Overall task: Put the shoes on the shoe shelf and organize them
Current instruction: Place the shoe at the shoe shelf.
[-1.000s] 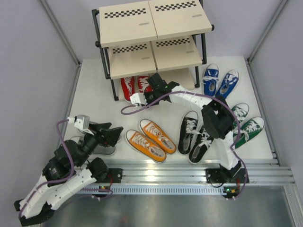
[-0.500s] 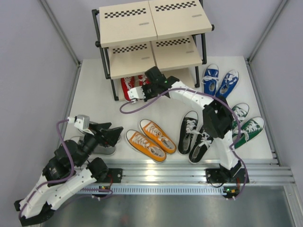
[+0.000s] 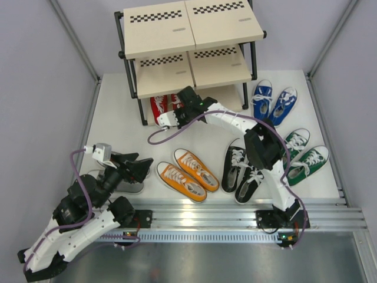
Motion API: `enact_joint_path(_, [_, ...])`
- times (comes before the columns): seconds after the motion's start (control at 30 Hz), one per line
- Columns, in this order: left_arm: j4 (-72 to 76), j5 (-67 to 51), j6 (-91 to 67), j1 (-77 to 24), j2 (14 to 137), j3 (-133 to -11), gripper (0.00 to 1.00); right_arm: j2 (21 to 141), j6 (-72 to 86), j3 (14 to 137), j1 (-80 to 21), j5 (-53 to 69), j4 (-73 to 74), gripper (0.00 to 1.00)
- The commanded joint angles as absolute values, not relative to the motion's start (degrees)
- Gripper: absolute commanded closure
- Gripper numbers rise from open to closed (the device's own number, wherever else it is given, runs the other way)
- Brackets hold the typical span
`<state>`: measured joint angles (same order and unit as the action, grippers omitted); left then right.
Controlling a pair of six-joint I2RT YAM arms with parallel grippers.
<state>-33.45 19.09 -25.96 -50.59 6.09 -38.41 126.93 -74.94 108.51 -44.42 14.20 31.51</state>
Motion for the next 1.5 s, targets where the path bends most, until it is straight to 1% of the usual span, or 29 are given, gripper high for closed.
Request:
enact_joint_path(0.0, [-30.94,18.72,-25.22,-50.36,5.01,-38.14,0.22,126.65,-76.90,113.90,-45.53,13.01,24.78,1.00])
enact_joint_path(0.5, [-30.94,18.72,-25.14,-50.36,5.01,-38.14,0.22,128.32,-73.92,114.26,-46.93,12.22,21.71,1.00])
enact_joint_path(0.87, [-31.03,18.63,-25.05,-50.36,4.92,-38.14,0.22,128.14,-72.25,114.61,-47.55,12.22,20.65,0.96])
enact_joint_path(0.97, [-31.03,18.63,-25.05,-50.36,4.83,-38.14,0.22,128.14,-71.98,114.17,-47.64,12.22,20.65,0.91])
enact_joint_path(1.0, [-31.03,18.63,-25.14,-50.36,4.92,-38.14,0.22,127.88,-71.90,114.08,-47.64,12.04,20.57,0.88])
enact_joint_path(1.07, [-30.94,18.63,-25.14,-50.36,4.92,-38.14,0.22,127.79,-71.81,113.82,-47.64,12.04,20.39,0.87])
enact_joint_path(1.17, [-31.02,18.63,-25.14,-50.45,4.92,-38.14,0.22,127.36,-71.54,113.56,-47.72,11.95,20.30,0.80])
enact_joint_path(1.3, [-31.03,18.63,-25.14,-50.36,4.92,-38.14,0.22,126.39,-71.46,112.68,-47.90,11.78,20.04,0.65])
enact_joint_path(1.37, [-31.03,18.55,-25.22,-50.36,4.83,-38.14,0.22,125.69,-71.37,111.72,-47.99,11.87,20.13,0.62])
enact_joint_path(1.4, [-31.03,18.54,-25.22,-50.36,4.83,-38.14,0.22,124.99,-71.37,111.27,-48.16,11.87,20.13,0.59])
enact_joint_path(1.47, [-31.03,18.54,-25.14,-50.36,4.83,-38.14,0.22,123.50,-71.54,109.87,-48.16,11.78,20.04,0.57])
